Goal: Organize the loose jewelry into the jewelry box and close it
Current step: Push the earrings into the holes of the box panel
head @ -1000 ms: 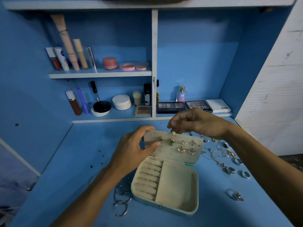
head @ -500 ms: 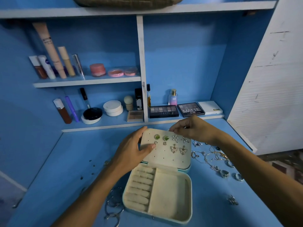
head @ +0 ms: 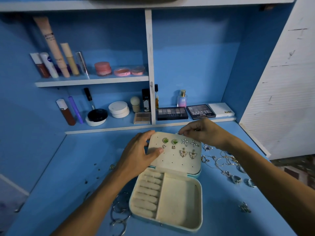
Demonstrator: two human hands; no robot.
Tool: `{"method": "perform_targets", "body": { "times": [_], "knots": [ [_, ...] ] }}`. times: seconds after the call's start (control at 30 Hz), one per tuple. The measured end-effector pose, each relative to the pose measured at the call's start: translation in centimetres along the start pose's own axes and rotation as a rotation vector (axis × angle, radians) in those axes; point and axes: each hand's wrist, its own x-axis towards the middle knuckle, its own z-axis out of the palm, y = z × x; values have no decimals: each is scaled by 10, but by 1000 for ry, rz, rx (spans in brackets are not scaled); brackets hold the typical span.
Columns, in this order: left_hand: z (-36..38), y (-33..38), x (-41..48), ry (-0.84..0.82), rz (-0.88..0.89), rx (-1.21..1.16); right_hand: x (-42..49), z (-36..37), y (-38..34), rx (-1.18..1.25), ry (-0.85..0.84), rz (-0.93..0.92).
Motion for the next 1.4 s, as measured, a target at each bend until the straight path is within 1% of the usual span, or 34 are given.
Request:
{"method": "perform_targets", "body": {
  "times": [0.13, 0.27, 0.5, 0.6, 0.77, 0.93, 1.07, 1.23, 1.4],
  "knots": [
    [-2, 3, -2, 87, 2, -117, -1, -3, -7, 106, -26, -37],
    [-5, 9, -4, 123, -10, -204, -2, -5, -15, 123, -52, -65],
    [-4, 15, -8, 148, -20, -226, -3, -4, -14, 138, -49, -90],
    [-3, 15, -4, 137, -29, -219, -1, -3, -12, 123, -32, -60],
    [-1, 9, -4, 110, -39, -171, 5, 2, -4, -19, 2, 5],
    [-5, 2, -7, 88, 18, -37, 6, 10, 4, -145, 64, -3],
    [-4, -1, -10, 87, 39, 61, 4, 17, 8, -279, 66, -15],
    [-5, 2, -10, 104, 37, 100, 0, 18, 4, -343, 50, -7],
    [-5, 1, -10, 101, 35, 97, -4, 21, 0, -418, 56, -40]
  ]
}}
